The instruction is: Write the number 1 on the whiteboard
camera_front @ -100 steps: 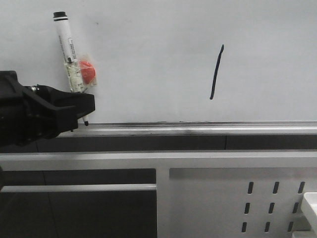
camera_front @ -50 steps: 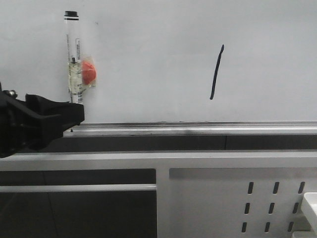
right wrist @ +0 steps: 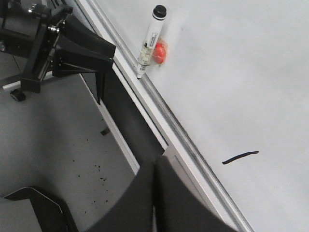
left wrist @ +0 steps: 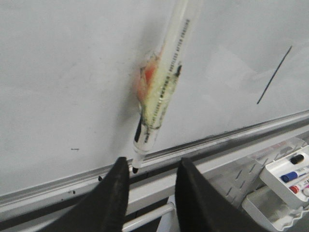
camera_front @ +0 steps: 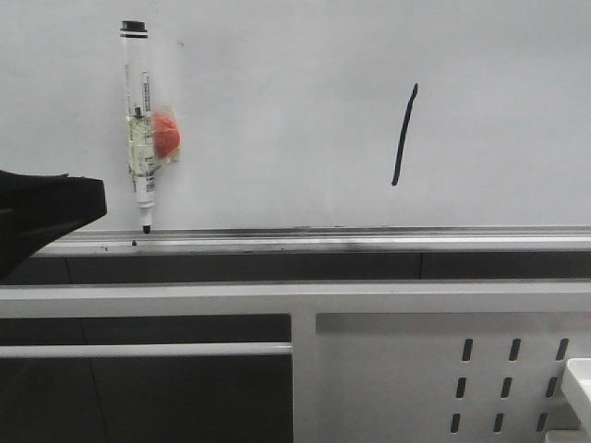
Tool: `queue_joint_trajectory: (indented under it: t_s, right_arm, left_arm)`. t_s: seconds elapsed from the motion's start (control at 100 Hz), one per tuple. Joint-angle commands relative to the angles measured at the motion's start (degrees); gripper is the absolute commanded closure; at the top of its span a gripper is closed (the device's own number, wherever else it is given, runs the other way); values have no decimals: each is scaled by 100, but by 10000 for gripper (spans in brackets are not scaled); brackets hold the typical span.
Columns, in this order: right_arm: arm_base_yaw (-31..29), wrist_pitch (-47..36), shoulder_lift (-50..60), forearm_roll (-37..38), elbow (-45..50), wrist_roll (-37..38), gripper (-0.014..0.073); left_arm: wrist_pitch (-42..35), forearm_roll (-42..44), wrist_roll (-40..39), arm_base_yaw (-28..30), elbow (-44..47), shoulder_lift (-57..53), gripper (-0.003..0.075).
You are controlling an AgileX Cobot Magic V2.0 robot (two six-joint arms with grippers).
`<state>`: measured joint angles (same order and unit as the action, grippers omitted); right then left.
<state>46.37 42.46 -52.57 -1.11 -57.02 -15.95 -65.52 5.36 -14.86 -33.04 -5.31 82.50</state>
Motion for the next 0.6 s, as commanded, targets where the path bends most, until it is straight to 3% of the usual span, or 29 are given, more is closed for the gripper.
queue_joint_trajectory:
  t_s: [0.0, 0.07, 0.22, 0.59]
  right_arm:
    - [-40, -741, 438, 66, 185, 110, 662]
    - [-40, -1188, 880, 66, 637, 164, 662]
    - [-40, -1967, 2049, 66, 1782, 287, 663]
    - [-40, -2238, 4186, 66, 3777, 484, 663]
  left_arm:
    - [-1245, 73, -58, -8, 55, -184, 655]
    - [-1245, 83, -58, -8, 132, -184, 740]
    - [-1245, 123, -48, -8, 256, -184, 740]
    - [-1245, 522, -48, -8, 309, -184, 740]
